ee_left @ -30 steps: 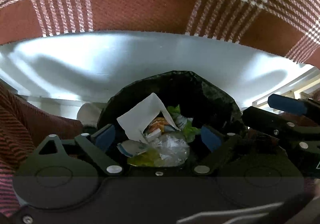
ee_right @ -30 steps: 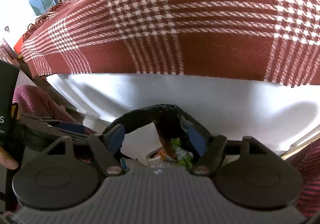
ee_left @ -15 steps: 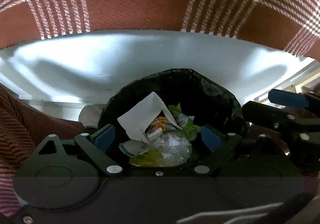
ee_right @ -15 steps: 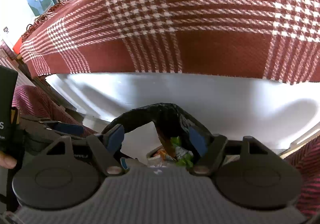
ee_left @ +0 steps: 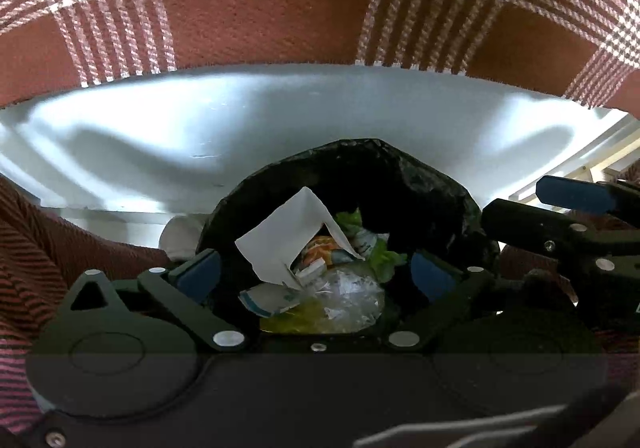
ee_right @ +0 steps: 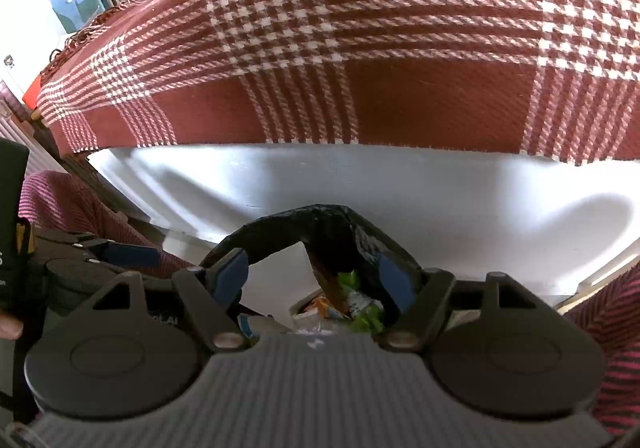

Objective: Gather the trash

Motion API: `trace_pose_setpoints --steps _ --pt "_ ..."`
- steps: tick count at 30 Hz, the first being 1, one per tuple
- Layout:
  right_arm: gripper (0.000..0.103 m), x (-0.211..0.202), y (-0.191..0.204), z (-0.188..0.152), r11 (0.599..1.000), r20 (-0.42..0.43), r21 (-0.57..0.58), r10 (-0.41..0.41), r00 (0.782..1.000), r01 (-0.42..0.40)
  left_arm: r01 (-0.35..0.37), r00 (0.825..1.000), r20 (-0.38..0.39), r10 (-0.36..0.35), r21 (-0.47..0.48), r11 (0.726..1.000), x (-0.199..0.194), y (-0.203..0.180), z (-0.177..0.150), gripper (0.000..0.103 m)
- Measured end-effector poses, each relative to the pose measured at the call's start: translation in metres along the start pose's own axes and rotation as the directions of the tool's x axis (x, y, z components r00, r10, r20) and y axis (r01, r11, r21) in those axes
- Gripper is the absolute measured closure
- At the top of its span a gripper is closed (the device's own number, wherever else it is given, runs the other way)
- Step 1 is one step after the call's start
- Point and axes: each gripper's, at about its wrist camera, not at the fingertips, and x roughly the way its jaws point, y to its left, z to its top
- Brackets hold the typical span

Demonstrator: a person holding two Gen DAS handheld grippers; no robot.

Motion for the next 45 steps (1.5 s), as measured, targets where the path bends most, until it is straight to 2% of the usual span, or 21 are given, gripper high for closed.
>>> trace_pose_setpoints --steps 23,31,45 --pt "0.021 -0.0012 -0.0007 -0.0011 1.0 0.003 0.009 -0.015 1.0 0.015 0.008 1.0 -0.002 -0.008 -0.001 1.0 0.0035 0.0037 0.0004 0.0" --pt "0.021 -0.002 -0.0025 -0.0015 1.0 0.004 0.017 -0.02 1.0 0.02 -0.016 1.0 -0.01 0.016 0.018 1.0 0.0075 0.0005 -0.002 0.0" --pt "0.02 -0.0022 -0.0006 -0.0024 0.999 0.006 0.023 -0.024 1.0 0.024 0.006 1.0 -0.017 -0.006 0.0 1.0 0.0079 0.0036 -0.0043 0.0"
